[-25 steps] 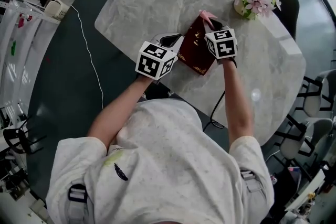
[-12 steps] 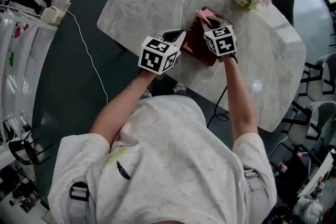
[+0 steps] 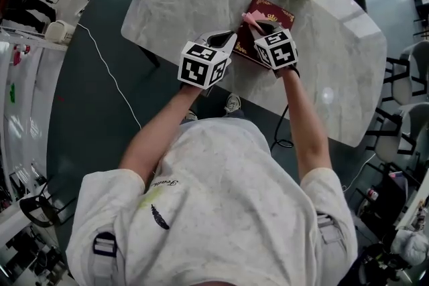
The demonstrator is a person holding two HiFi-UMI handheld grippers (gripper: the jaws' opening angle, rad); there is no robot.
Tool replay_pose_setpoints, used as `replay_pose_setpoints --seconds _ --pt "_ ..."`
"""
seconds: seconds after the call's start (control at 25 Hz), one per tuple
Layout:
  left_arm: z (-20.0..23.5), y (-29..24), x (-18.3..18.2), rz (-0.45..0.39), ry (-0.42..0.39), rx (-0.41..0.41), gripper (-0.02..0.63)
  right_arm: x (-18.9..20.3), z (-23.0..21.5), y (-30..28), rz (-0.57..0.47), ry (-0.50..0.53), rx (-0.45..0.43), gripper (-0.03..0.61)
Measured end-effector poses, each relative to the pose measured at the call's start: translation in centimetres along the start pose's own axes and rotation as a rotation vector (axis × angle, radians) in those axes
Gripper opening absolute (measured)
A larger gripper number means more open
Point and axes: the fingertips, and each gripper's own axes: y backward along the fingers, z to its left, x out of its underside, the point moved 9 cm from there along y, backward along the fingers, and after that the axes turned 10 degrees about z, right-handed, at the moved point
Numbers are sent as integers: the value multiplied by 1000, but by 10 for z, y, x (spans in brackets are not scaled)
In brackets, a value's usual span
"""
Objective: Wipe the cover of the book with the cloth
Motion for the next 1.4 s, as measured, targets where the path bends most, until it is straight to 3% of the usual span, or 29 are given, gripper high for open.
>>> replay_pose_setpoints --seconds 1.4 --pt "-11 24 24 -9 -26 95 6 33 88 28 12 -79 9 16"
